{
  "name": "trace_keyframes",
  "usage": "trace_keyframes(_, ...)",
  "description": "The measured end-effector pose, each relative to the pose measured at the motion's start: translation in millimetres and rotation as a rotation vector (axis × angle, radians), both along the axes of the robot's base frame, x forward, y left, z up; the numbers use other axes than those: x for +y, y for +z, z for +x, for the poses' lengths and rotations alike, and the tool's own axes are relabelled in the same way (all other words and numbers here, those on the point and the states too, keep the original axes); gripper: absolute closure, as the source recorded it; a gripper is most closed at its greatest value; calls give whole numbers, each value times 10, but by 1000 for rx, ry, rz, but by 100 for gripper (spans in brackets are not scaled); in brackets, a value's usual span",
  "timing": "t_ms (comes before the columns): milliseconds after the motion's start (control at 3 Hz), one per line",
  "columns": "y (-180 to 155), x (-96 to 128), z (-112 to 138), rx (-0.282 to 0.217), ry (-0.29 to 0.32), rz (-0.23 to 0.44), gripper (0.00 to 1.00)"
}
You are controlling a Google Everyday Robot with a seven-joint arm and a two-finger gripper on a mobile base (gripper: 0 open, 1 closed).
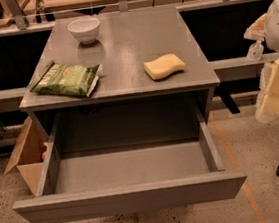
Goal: Place green jalapeno chip bag into top drawer
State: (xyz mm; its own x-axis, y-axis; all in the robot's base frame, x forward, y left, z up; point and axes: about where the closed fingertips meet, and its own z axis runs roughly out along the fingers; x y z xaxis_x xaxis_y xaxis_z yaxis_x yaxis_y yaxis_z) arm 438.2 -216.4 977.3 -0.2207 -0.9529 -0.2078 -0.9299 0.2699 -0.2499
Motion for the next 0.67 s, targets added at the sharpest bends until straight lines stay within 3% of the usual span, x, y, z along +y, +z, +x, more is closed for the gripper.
trace_keyframes(333,-6,41,26,3,-1,16,0)
trace_keyframes(667,-51,303,194,25,-8,122,0)
